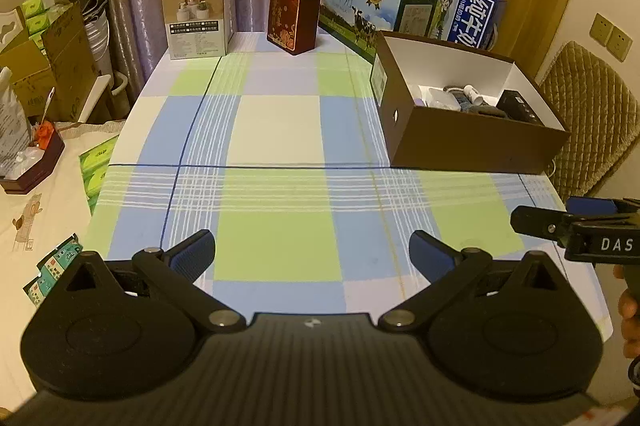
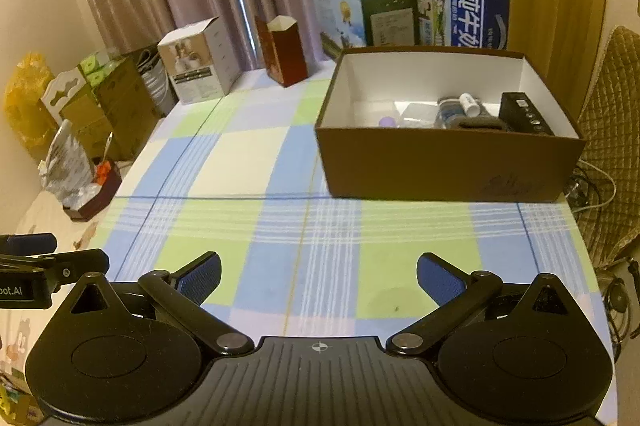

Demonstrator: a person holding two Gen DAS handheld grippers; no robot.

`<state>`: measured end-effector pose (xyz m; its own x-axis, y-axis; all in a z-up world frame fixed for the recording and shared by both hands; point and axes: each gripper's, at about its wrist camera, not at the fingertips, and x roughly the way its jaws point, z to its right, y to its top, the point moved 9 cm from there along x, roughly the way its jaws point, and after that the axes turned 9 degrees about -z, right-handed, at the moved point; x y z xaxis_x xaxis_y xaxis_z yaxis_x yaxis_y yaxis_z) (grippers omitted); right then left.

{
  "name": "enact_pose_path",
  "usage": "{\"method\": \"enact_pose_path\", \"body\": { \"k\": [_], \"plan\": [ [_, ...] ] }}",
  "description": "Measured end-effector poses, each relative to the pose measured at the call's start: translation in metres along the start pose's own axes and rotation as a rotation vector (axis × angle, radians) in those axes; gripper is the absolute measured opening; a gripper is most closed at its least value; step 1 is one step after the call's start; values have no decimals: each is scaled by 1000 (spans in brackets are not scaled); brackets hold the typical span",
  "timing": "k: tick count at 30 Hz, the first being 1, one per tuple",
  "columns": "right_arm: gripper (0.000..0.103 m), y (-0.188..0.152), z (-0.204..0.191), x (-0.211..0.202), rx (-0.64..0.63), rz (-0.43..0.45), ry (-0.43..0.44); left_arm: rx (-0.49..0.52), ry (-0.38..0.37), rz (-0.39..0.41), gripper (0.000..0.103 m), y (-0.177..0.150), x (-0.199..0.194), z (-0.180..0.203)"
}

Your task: Organize objects

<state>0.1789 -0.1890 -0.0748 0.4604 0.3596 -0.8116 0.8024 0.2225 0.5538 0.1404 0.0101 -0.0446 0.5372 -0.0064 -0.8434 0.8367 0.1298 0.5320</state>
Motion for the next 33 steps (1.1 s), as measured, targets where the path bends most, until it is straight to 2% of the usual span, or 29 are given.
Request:
{"method": "enact_pose_path", "body": {
  "k": [12, 33],
  "plan": [
    [101, -18, -28, 4, -18, -24, -7, 9, -8, -12, 102, -15, -2, -16],
    [101, -27, -42, 8, -26, -44, -24, 12, -8, -27, 102, -21, 1, -24]
  ]
}}
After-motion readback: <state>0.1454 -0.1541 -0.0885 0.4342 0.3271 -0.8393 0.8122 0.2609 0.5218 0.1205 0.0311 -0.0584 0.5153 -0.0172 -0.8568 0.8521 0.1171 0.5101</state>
